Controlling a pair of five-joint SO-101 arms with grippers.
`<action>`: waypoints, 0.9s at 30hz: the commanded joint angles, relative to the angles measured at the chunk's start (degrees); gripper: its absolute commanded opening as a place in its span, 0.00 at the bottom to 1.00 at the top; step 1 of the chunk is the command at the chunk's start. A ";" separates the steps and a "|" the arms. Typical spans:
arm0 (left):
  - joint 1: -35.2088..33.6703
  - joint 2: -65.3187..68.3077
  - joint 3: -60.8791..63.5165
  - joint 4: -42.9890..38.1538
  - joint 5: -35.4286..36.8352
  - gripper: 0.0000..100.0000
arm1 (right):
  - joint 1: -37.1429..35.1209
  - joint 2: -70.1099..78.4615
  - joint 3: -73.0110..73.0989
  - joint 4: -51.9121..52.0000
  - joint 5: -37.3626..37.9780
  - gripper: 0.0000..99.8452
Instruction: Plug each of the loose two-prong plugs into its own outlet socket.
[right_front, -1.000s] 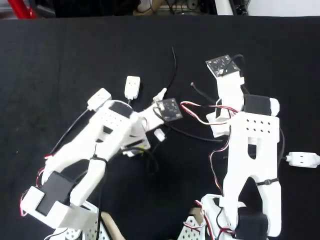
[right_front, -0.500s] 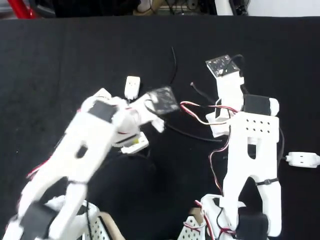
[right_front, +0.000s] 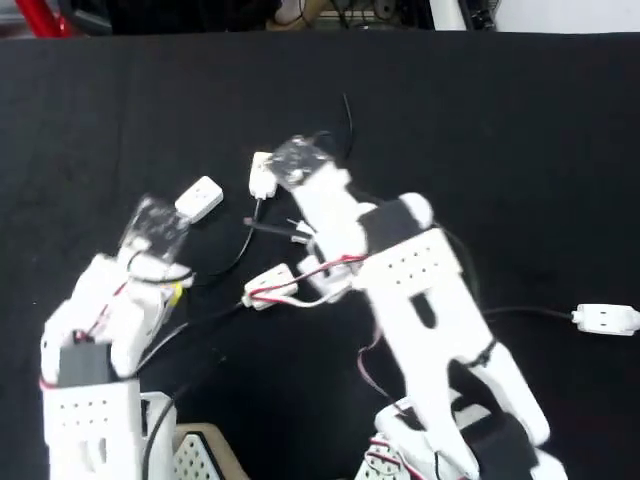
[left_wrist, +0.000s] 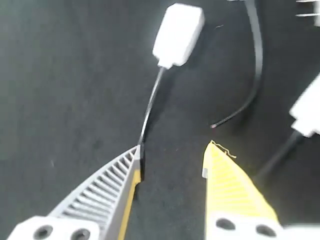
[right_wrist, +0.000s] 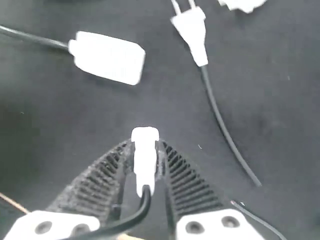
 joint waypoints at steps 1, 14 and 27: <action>-5.14 -15.91 10.07 -1.76 6.15 0.21 | -3.43 7.25 -8.84 1.76 -2.46 0.01; -17.80 -24.00 23.43 -2.11 10.11 0.21 | -6.24 24.40 -24.48 5.54 -3.52 0.01; -19.21 -24.00 26.68 -4.31 10.02 0.21 | -6.59 39.34 -30.11 2.55 -5.01 0.01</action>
